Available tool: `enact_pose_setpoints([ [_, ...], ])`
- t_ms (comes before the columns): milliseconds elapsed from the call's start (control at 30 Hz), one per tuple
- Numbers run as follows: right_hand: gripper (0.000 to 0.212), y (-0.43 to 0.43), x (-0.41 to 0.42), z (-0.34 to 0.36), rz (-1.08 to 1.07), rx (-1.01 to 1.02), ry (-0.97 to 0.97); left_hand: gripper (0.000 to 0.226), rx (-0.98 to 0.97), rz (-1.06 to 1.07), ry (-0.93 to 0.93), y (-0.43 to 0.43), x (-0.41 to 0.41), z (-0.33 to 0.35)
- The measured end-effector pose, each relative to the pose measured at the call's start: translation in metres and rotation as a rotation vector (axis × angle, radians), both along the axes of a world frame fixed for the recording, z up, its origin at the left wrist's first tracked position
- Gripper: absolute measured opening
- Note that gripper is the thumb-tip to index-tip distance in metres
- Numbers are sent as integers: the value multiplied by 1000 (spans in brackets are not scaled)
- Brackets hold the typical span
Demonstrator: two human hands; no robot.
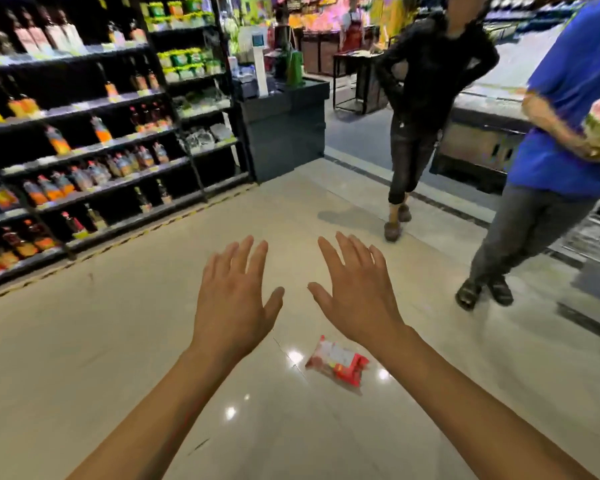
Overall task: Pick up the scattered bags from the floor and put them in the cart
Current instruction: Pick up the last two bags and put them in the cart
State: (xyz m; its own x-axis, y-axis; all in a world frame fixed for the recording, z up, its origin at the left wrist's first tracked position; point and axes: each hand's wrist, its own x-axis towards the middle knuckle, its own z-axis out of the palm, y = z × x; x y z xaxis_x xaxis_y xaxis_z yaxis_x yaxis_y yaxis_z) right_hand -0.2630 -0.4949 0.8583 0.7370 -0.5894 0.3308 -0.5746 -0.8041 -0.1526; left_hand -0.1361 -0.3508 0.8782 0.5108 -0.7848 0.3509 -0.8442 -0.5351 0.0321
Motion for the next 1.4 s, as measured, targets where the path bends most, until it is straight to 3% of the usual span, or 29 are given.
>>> enact_pose_setpoints([
  [467, 70, -151, 165, -94, -247, 79, 138, 74, 130, -327, 103, -177, 230, -121],
  [767, 68, -288, 209, -202, -368, 213, 316, 77, 342, -521, 216, -326, 272, -246],
  [1067, 70, -457, 212, -448, -422, 490, 543, 78, 640, -511, 322, -473, 292, -475],
  [1267, 70, -511, 195, -656, -482, 675, 573, 82, 801, -542, 410, -512, 284, -684],
  [1400, 76, -537, 200, -794, -574, 849, 480, 86, 910, -615, 468, -522, 266, -827],
])
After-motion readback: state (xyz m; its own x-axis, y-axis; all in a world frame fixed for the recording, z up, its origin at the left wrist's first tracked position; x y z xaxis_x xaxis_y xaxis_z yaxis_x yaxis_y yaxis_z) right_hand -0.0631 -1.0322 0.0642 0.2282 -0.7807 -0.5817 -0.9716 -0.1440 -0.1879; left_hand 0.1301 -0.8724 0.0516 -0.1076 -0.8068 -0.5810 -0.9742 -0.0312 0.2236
